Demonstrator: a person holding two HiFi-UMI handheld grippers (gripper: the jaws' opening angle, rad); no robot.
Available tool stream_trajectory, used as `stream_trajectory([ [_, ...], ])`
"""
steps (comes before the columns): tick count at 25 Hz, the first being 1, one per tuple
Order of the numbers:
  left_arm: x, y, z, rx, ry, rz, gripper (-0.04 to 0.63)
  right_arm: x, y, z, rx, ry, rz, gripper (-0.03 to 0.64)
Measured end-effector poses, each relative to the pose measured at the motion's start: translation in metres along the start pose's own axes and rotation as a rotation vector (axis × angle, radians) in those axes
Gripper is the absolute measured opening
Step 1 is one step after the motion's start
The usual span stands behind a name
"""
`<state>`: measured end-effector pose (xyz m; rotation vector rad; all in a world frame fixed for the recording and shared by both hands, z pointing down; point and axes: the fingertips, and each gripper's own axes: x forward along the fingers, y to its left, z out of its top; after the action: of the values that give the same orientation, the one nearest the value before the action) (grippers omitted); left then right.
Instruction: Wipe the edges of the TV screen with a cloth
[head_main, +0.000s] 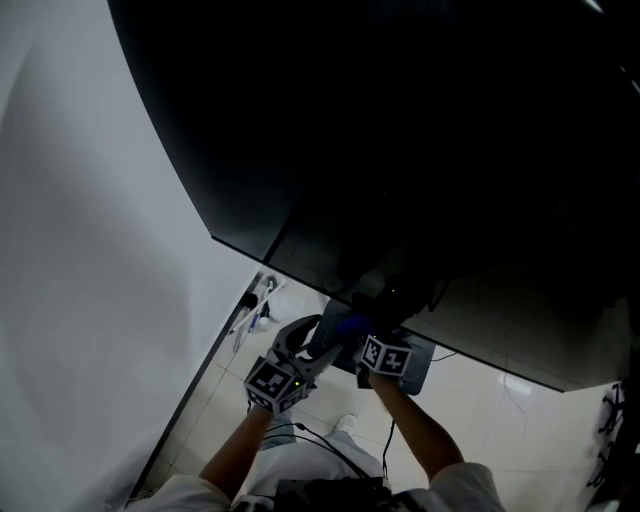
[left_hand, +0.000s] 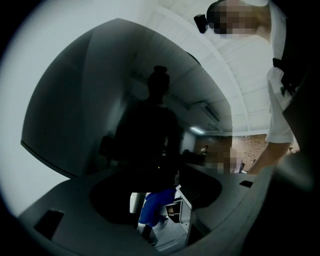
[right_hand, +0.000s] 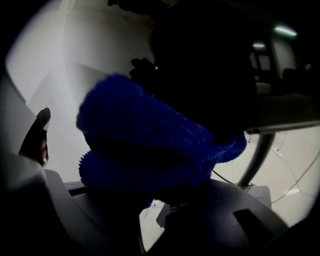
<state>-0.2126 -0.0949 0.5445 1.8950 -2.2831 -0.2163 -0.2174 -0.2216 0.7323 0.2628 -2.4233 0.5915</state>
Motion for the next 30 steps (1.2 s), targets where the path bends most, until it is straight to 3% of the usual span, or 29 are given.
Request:
stream_trajectory([
  [5, -0.053, 0.055, 0.030, 0.039, -0.042, 0.153, 0.252, 0.070, 0.087, 0.022, -0.079, 0.036, 0.100, 0.078],
  [10, -0.122, 0.119, 0.026, 0.061, -0.034, 0.309, 0.252, 0.133, 0.197, 0.025, -0.104, 0.072, 0.226, 0.078],
  [15, -0.184, 0.170, 0.041, 0.026, -0.066, 0.435, 0.252, 0.186, 0.292, 0.019, -0.106, 0.087, 0.323, 0.078],
  [19, -0.217, 0.194, 0.048, 0.015, -0.078, 0.492, 0.252, 0.221, 0.349, 0.025, -0.100, 0.096, 0.343, 0.078],
  [24, -0.253, 0.217, 0.045, 0.006, -0.098, 0.550, 0.252, 0.241, 0.402, 0.021, -0.176, 0.114, 0.371, 0.078],
  [30, -0.275, 0.232, 0.037, 0.068, -0.099, 0.557, 0.252, 0.248, 0.424, 0.028, -0.222, 0.123, 0.358, 0.078],
])
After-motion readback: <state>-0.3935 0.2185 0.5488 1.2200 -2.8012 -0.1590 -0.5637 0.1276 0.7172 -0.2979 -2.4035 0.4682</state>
